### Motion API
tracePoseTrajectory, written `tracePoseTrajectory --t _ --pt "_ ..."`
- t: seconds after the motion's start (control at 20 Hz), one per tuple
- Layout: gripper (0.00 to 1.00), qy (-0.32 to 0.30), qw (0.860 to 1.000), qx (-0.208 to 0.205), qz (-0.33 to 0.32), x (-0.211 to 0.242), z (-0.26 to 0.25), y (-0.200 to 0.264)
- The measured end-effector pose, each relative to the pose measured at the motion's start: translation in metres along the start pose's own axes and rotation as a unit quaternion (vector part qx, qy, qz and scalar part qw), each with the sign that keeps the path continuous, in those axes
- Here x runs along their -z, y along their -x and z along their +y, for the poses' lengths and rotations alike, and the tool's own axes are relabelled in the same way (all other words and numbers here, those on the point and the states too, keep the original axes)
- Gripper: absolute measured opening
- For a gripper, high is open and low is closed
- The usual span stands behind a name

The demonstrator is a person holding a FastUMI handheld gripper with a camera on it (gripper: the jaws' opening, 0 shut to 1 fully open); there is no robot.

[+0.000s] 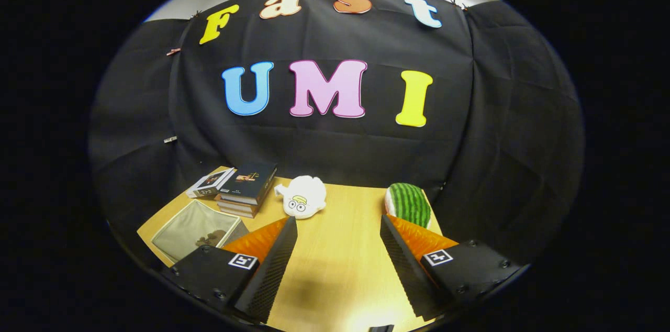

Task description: Open the storage box then place both shoes into the box .Put the left shoe in first, then the right shoe, with the right side of both shoes facing outward in a uniform manner.

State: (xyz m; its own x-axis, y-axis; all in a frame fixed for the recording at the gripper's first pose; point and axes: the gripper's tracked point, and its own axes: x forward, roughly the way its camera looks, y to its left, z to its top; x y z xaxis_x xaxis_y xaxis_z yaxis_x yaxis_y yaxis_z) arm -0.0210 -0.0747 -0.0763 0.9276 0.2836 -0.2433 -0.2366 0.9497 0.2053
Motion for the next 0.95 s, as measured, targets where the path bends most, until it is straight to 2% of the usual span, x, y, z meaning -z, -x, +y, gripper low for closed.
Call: tracePoseTrajectory --t 0.25,0.55,0.95 --pt "0.96 -0.005 1.000 0.013 -0.022 -0.003 -0.012 0.015" --pt "0.96 -0.024 0.999 0.031 -0.013 0.014 -0.024 0.016" --pt "0.96 -0.020 0.999 0.040 -0.017 0.012 -0.027 0.016"
